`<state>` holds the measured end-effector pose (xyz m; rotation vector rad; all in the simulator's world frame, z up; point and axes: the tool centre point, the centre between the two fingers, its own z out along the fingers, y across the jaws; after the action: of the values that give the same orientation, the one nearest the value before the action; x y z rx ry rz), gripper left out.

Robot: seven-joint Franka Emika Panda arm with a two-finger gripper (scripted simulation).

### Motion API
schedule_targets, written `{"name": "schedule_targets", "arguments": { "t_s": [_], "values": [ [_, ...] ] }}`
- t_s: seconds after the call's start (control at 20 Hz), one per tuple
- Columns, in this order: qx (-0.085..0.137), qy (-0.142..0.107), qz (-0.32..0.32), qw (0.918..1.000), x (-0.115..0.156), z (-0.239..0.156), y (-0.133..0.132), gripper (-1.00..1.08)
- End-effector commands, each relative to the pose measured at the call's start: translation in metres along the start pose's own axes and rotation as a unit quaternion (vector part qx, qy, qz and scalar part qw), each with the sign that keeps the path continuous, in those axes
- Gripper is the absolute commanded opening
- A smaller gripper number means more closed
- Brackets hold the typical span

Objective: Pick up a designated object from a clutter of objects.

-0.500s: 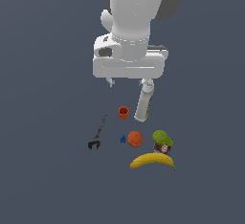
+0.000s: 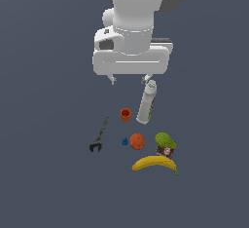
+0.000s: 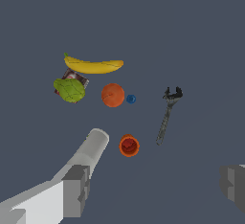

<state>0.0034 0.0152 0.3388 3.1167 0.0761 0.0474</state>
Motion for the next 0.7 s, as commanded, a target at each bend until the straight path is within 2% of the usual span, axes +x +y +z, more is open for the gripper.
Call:
{"name": "schedule_targets", "arguments": {
  "t_s": [0.0, 0.35, 0.65],
  "values": [
    [0.0, 0.002, -0.003, 1.0, 0.0, -0.004, 0.0, 1.0],
    [0.0, 0.001, -0.011, 0.9999, 0.004, 0.004, -0.001, 1.0],
    [-0.001, -0.001, -0.042, 0.9991, 0.016, 0.027, -0.005, 1.0]
  ]
}}
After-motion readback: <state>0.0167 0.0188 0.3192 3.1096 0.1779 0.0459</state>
